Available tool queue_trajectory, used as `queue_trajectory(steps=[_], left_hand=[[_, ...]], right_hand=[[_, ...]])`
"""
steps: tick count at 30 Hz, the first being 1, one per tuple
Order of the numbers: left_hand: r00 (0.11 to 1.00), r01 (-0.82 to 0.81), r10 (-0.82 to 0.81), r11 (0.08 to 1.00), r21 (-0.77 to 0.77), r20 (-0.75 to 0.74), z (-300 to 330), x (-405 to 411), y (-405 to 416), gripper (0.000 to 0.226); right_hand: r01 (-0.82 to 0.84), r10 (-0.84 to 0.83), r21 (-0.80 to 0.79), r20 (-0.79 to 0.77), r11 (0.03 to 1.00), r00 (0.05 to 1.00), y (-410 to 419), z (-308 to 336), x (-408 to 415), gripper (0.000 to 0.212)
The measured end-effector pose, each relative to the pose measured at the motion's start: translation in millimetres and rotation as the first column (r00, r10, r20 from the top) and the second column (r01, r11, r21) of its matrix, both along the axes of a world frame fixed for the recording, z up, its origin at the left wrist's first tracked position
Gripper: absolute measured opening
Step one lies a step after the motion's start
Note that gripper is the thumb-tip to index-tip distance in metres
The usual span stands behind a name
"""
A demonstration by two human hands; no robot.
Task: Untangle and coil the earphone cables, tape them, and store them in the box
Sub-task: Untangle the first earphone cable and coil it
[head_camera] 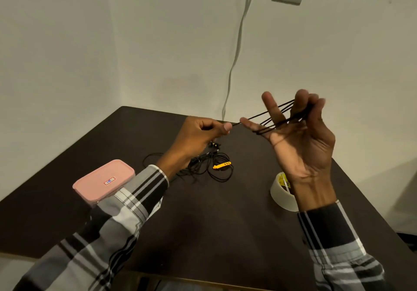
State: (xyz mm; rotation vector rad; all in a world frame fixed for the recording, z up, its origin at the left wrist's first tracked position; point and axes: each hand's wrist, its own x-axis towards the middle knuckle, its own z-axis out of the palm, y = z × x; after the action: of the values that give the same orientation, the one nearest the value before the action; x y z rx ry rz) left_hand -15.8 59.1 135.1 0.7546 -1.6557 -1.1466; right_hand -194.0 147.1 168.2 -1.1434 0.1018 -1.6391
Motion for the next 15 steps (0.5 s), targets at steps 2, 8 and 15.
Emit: queue_trajectory(steps=[2, 8, 15], left_hand=[[0.998, 0.024, -0.024, 1.000, 0.014, 0.056, -10, -4, 2, 0.025], [0.979, 0.071, -0.065, 0.997, -0.024, 0.195, -18, -6, 10, 0.024], [0.988, 0.049, -0.021, 0.983, -0.176, 0.155, 0, 6, 14, 0.026]], right_hand=[[0.115, -0.122, 0.066, 0.107, 0.991, 0.987, -1, 8, 6, 0.027], [0.597, -0.573, -0.042, -0.341, 0.801, 0.745, -20, -8, 2, 0.023], [0.508, -0.513, -0.310, -0.794, 0.803, 0.326, -25, -26, 2, 0.033]])
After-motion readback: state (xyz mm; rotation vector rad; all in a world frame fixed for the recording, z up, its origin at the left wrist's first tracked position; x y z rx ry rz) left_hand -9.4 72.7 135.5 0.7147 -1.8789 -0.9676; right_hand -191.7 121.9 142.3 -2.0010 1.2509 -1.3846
